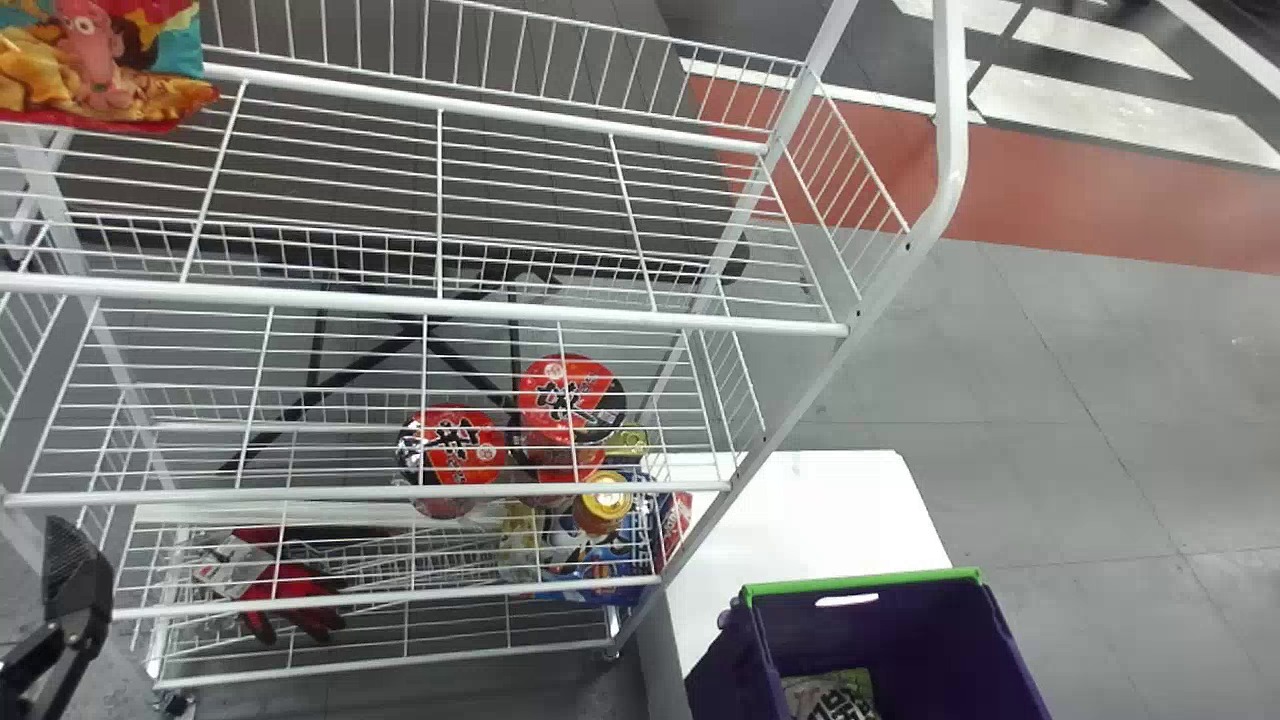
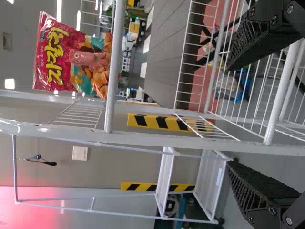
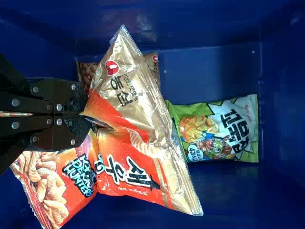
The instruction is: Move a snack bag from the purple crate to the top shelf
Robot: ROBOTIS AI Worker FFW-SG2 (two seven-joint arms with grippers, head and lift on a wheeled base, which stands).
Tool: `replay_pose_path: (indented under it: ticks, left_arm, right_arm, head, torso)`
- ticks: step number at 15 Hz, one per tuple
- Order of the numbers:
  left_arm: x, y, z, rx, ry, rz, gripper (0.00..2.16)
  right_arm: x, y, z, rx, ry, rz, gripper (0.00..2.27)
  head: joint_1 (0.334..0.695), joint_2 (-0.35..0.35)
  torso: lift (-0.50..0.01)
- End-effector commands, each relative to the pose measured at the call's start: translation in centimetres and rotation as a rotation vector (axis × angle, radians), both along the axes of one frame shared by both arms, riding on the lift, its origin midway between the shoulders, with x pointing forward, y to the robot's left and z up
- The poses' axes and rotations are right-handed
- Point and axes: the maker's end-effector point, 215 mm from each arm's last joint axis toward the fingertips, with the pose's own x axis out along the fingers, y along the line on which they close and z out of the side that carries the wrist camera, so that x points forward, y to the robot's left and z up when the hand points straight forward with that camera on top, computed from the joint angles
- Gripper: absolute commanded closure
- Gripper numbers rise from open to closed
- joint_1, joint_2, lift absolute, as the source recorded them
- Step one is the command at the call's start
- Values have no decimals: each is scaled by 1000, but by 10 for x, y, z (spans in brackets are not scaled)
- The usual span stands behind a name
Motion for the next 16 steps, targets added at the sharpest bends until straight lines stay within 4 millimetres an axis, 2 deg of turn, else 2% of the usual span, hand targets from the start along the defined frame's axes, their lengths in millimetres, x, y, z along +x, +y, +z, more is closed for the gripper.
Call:
replay_pose_path:
  ticks: [1, 4, 16]
  left_arm:
    - [-1, 0, 3, 4, -7, 1, 117]
    - [-3, 1, 6, 5, -15, 0, 117]
    - [-1, 3, 2, 10, -8, -4, 117]
  right_arm:
    - [2, 2, 0, 2, -3, 3, 1717]
    - [8, 8, -1, 7, -17, 10, 1713]
    - [11, 21, -7, 15, -19, 24, 1713]
  head:
    - [695, -350]
    - [695, -350]
    - [695, -350]
  torso:
    - [-155]
    - [-143]
    - [-95]
